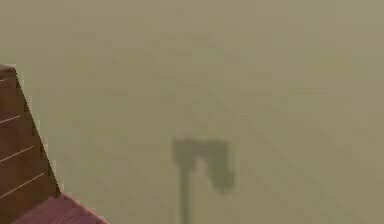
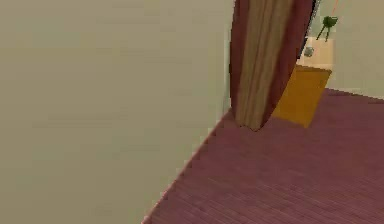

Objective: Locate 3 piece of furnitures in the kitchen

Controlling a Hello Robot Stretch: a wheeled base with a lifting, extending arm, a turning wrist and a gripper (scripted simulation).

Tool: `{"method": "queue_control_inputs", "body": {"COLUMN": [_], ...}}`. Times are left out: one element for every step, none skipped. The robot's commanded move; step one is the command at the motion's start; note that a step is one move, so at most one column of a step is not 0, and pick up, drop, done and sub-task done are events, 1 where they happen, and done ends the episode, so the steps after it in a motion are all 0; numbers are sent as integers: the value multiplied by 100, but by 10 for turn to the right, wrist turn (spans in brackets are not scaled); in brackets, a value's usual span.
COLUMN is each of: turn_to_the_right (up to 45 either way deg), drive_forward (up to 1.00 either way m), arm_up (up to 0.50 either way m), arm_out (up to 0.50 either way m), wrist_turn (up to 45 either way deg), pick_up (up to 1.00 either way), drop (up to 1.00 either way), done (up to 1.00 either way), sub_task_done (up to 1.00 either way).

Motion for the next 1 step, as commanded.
{"method": "queue_control_inputs", "body": {"turn_to_the_right": [450], "drive_forward": [0], "arm_up": [0], "arm_out": [0], "wrist_turn": [0], "pick_up": [0], "drop": [0], "done": [0], "sub_task_done": [0]}}
